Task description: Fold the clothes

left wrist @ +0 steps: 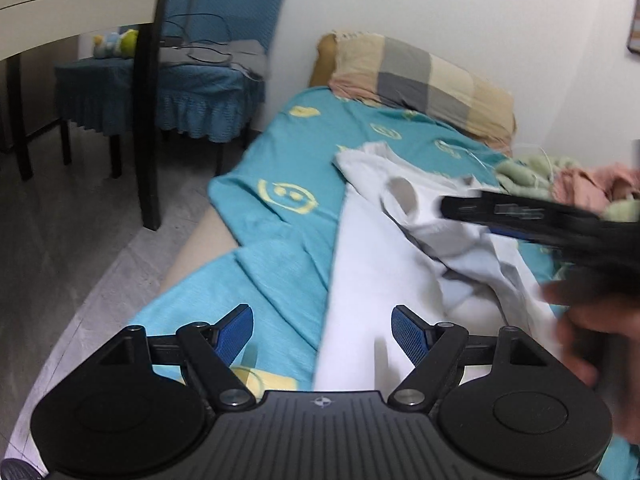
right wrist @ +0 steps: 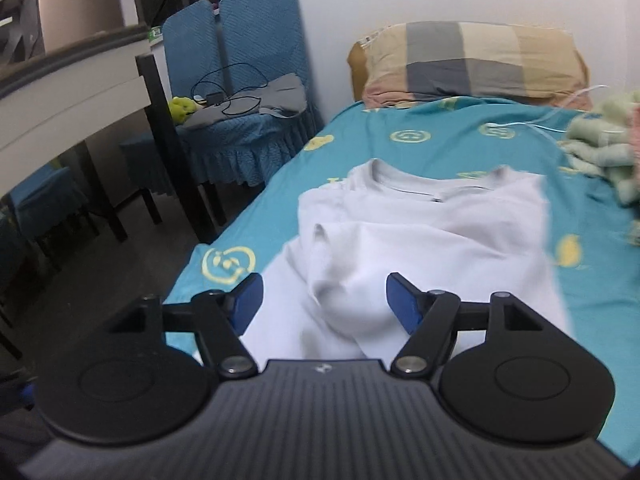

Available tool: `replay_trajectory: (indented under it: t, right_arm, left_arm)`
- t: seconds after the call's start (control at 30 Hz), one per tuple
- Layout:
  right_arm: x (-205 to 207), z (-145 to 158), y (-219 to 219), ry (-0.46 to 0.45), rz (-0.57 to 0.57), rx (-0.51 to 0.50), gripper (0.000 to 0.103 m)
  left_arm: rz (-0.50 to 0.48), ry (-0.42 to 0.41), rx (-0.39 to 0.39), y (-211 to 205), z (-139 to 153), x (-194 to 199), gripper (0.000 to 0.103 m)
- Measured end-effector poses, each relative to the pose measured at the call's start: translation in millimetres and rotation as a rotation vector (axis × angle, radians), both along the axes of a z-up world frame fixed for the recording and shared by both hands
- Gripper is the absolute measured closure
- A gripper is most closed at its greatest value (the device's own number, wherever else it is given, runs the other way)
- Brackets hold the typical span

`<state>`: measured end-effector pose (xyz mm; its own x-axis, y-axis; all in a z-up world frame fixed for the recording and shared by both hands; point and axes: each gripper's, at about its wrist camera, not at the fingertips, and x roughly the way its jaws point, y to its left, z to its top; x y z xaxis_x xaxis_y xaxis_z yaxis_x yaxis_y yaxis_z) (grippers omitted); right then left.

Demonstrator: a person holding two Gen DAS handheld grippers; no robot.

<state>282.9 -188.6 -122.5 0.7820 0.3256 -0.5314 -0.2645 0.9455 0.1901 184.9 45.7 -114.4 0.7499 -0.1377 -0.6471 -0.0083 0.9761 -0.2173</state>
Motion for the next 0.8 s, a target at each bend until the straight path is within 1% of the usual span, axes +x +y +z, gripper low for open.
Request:
replay_trajectory:
  t: [0.13, 0.23, 0.33, 0.4, 0.47, 0.57, 0.63, 0.7, 0.73, 0.8]
  right_arm:
    - [-65.1, 33.4, -40.1, 0.021, -0.077, 0.021, 0.033]
    - [-122.4, 57.5, -77.9, 0.063, -0.224, 0.094, 0.033]
    - [-185.8, 65.4, -116.4, 0.069, -0.317, 0.2, 0.033]
    - [-223.7, 65.2, -131.7, 0.053, -0.363, 0.201, 0.033]
    - [-249.5, 62.7, -146.1, 0.041, -0.415, 0.208, 0.031]
    - [-261.7, 64.4, -165.6, 0.016, -0.451, 0.253, 0.031]
    - [-263.8, 67.1, -178.3, -0.009, -0.47, 0.281, 0.031]
    - [-263.2, 66.1, -188.0, -0.03, -0.483, 0.289, 0.031]
    - [-263.3, 64.1, -194.1, -0.028, -0.49, 0.295, 0.031]
    - [-262.7, 57.1, -207.2, -0.002, -0.513, 0.328, 0.031]
  left_arm:
    - [-0.04, -0.01, -0.011, -13.5, 3.8, -9.4, 0.025]
    - [-0.062, -0.02, -0.022, -24.1, 8.9, -18.9, 0.025]
    - [-0.101, -0.029, -0.012, -40.3, 16.7, -36.1, 0.025]
    - [-0.142, -0.03, -0.012, -54.2, 21.6, -52.1, 0.025]
    - [-0.2, -0.017, -0.036, -70.6, 25.3, -69.9, 0.025]
    - [-0.282, 0.035, -0.111, -100.2, 27.7, -95.7, 0.027]
    - [-0.341, 0.087, -0.175, -125.3, 26.7, -108.5, 0.029]
    - [-0.39, 0.142, -0.238, -151.9, 22.6, -117.8, 0.03]
    - [-0.414, 0.173, -0.264, -166.9, 18.2, -121.7, 0.032]
    - [-0.446, 0.226, -0.289, -194.3, 8.0, -128.3, 0.034]
